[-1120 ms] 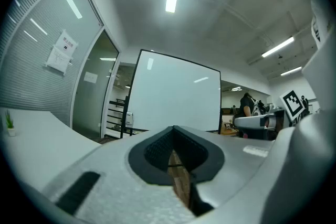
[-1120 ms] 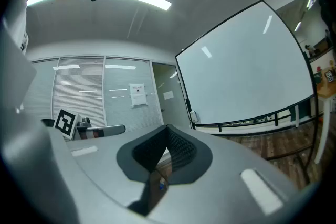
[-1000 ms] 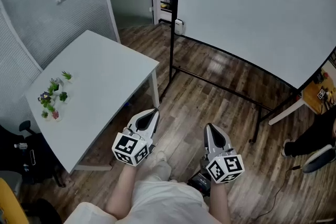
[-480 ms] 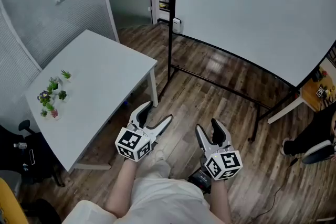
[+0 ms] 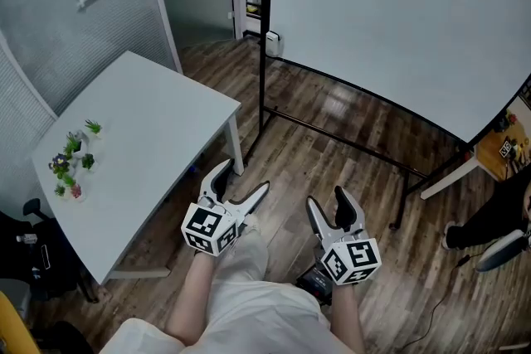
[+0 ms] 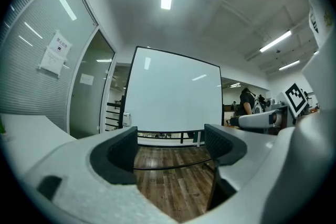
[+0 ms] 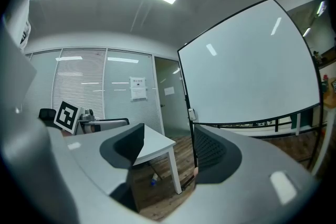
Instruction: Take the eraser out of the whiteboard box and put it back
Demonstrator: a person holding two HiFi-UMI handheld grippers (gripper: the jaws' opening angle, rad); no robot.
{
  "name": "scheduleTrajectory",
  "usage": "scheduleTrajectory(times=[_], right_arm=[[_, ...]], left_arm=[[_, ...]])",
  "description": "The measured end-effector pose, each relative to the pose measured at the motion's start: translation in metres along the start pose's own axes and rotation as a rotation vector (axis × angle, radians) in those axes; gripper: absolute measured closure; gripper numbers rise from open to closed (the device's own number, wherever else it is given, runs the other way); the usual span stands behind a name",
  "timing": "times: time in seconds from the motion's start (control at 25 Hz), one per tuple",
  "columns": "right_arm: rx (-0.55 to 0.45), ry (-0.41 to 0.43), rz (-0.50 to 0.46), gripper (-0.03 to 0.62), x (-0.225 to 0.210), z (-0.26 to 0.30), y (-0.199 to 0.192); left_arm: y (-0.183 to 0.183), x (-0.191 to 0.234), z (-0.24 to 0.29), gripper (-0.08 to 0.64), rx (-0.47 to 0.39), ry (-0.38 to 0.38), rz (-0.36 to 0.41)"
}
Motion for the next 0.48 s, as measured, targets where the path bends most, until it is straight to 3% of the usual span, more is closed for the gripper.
scheduleTrajectory(times=[0.24,0.48], right_arm=[[0.029,-0.028,0.016,0.301,-0.044,0.072,0.001],[0.056,-0.028,0.039,0.302,-0.092,0.197,0.031]], left_arm=[[-0.021,0.052,0.070,0.175,0.005,-0.003,-0.028],[-0.017,0.141,0.170,0.183,0.030,-0.004,-0.030]])
Point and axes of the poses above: the fingertips, and each gripper's own axes: z forward along the fingers, x to its left, y out of its top, the point moved 8 cm from there along -z, backward along the fingers, and after that the axes turned 10 degrees about z, right-handed, at the moved point
